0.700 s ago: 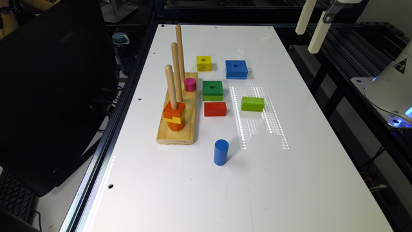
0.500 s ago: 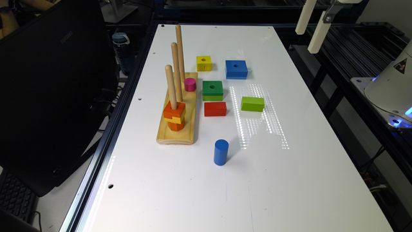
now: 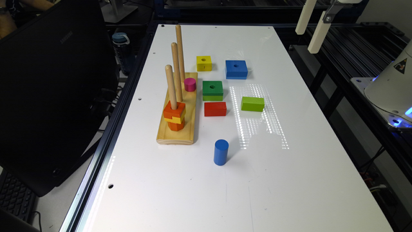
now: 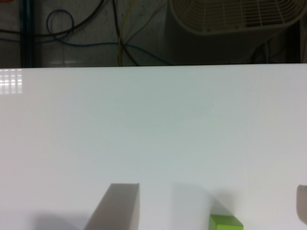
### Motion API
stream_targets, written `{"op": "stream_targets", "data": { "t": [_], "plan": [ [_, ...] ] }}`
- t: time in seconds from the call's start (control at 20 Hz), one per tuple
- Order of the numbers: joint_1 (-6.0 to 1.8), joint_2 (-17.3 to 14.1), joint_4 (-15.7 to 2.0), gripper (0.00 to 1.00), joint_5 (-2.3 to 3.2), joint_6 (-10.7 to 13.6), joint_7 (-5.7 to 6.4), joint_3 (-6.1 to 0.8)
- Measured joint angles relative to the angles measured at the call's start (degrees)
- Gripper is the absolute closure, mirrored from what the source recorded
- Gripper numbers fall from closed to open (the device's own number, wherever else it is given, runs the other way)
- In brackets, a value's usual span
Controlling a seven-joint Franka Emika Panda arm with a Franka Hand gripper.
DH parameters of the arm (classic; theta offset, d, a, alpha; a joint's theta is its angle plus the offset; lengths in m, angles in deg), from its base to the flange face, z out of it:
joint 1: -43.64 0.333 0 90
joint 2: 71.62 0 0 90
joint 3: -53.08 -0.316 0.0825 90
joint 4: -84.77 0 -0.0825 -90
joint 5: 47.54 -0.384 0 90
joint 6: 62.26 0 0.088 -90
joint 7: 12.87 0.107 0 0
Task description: Pick up green block.
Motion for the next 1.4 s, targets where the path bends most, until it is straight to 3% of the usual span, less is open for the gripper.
{"op": "stream_targets", "data": {
  "t": [0.5, 0.55, 0.9, 1.05, 1.25, 1.4],
  "plan": [
    [0.00, 0.00, 0.00, 0.00, 0.00, 0.00, 0.00, 0.00],
    [0.39, 0.02, 0.00, 0.00, -0.70, 0.00, 0.56, -1.04],
    [0.38, 0.03, -0.04, 0.00, -0.70, -0.03, 0.56, -1.07],
    [0.08, -0.05, -0.37, 0.00, -0.66, -0.28, 0.47, -1.03],
    [-1.16, -0.84, -1.01, 0.00, -0.61, -1.31, -0.44, -1.00],
    [-1.58, -2.51, -1.86, 0.00, -0.59, -2.40, -0.63, -1.00]
  ]
}}
